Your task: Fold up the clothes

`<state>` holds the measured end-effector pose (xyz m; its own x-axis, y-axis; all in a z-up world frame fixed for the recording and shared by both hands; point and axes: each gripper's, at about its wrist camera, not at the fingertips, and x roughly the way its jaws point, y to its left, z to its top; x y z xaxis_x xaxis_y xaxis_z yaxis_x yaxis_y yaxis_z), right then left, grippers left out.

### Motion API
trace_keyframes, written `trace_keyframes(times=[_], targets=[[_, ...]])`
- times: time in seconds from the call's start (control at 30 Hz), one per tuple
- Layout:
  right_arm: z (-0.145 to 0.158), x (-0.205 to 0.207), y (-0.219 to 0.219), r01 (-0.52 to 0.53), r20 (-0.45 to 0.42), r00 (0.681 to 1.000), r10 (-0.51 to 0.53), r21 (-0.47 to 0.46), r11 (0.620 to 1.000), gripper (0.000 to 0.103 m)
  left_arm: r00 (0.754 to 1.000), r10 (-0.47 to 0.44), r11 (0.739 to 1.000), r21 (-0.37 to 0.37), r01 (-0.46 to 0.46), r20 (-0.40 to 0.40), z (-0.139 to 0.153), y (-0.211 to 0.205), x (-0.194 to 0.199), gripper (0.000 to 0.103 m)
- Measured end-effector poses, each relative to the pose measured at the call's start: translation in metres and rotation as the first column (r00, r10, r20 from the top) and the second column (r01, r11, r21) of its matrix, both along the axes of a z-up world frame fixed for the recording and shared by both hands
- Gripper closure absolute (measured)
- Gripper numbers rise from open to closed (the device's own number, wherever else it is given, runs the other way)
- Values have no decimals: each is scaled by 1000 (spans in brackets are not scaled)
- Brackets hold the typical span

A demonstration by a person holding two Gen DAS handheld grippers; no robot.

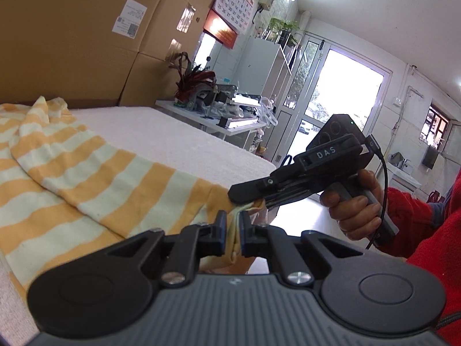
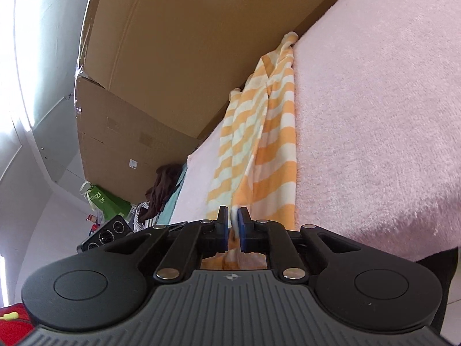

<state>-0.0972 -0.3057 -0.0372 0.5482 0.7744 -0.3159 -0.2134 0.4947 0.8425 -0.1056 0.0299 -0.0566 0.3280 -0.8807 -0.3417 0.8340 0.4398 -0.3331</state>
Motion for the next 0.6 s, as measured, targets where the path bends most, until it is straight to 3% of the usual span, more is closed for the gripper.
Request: trace_keyframes(times=[0.37,0.6], targets=[[-10,-9,4,-22,12,1000,23,-101,995,94,999,-45,997,68,45,-9,-1,-6,-6,98],[-11,-13,6,-43,42,998,49,-140,989,94,999,-39,997,73,39,-3,5,-1,0,97]])
